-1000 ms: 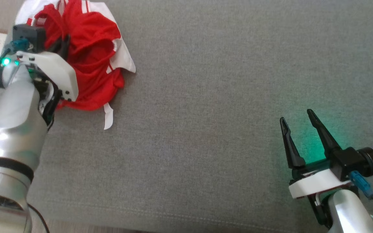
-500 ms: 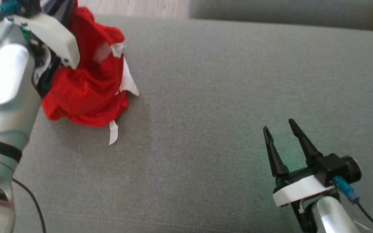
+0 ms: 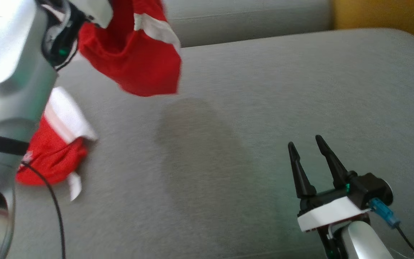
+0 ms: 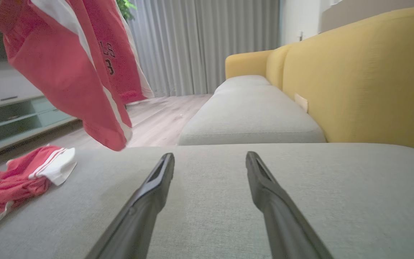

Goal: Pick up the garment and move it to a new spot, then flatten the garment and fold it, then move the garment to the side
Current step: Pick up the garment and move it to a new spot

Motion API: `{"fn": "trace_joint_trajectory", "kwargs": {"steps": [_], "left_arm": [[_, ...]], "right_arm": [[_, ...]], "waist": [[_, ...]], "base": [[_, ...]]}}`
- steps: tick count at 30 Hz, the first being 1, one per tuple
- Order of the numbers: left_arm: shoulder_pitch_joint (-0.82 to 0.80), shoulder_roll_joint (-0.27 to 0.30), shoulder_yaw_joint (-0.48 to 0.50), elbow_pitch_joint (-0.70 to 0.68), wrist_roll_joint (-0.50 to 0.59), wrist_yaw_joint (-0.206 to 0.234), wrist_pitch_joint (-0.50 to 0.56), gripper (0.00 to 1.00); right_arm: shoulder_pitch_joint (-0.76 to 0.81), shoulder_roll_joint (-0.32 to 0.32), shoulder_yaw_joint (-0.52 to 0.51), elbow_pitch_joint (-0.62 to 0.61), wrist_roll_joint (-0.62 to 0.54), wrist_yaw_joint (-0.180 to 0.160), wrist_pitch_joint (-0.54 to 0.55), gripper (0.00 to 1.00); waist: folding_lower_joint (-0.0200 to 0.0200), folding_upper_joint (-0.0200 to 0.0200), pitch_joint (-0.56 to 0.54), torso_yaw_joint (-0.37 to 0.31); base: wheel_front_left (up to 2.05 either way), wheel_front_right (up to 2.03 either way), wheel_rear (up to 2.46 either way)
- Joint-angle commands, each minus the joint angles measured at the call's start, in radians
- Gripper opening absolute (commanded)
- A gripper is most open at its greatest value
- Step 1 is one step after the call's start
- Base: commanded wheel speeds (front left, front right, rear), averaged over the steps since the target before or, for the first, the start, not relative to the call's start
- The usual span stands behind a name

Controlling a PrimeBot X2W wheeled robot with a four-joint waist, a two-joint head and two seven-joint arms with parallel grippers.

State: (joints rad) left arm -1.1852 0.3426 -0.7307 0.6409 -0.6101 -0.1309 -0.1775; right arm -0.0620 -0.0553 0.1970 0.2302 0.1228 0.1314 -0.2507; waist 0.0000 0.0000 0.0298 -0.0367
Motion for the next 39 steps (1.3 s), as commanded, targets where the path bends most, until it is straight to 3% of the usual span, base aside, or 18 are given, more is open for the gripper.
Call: {"fn": "trace_joint_trajectory", "kwargs": {"steps": [1, 6, 11, 20, 25, 26, 32, 39], "left_arm": [[-0.048, 0.019, 0.033, -0.044, -0.006, 0.008, -0.002, 0.0], [0.006, -0.011, 0.014, -0.083, -0.007, 0.025, -0.022, 0.0], [0.088, -0.034, -0.046, -0.08, 0.007, 0.021, -0.028, 0.0], [0.215, -0.052, -0.146, 0.041, 0.036, 0.009, -0.063, 0.0], [0.258, -0.055, -0.113, 0.146, 0.037, 0.027, -0.082, 0.0], [0.264, -0.054, -0.096, 0.148, 0.036, 0.029, -0.083, 0.97], [0.394, -0.022, 0.078, 0.012, 0.039, 0.026, -0.084, 1.0], [0.703, -0.004, 0.307, -0.18, 0.098, 0.059, -0.084, 1.0]], "right_arm": [[-0.048, 0.005, 0.033, -0.043, 0.019, -0.001, -0.011, 1.0], [-0.071, 0.005, 0.051, -0.053, 0.047, -0.001, -0.011, 1.0], [-0.082, 0.005, 0.041, -0.061, 0.058, -0.001, -0.011, 1.0], [-0.1, 0.005, 0.039, -0.069, 0.076, -0.001, -0.011, 1.0], [-0.101, 0.005, 0.043, -0.066, 0.076, -0.001, -0.011, 1.0], [-0.099, 0.005, 0.043, -0.064, 0.073, -0.001, -0.011, 1.0], [-0.063, 0.005, 0.027, -0.026, 0.031, -0.001, -0.011, 1.0], [-0.01, 0.005, 0.012, 0.011, 0.001, -0.001, -0.011, 1.0]], "waist": [[0.0, 0.0, -0.007, -0.114], [0.0, 0.0, 0.012, -0.225], [0.0, 0.0, 0.059, -0.293], [0.0, 0.0, 0.152, -0.328], [0.0, 0.0, 0.167, -0.307], [0.0, 0.0, 0.164, -0.298], [0.0, 0.0, 0.095, -0.209], [0.0, 0.0, -0.016, -0.081]], "base": [[0.0, 0.0, 0.0], [0.0, 0.0, 0.0], [0.0, 0.0, 0.0], [0.0, 0.0, 0.0], [0.0, 0.0, 0.0], [0.0, 0.0, 0.0], [0.0, 0.0, 0.0], [0.0, 0.0, 0.0]]}}
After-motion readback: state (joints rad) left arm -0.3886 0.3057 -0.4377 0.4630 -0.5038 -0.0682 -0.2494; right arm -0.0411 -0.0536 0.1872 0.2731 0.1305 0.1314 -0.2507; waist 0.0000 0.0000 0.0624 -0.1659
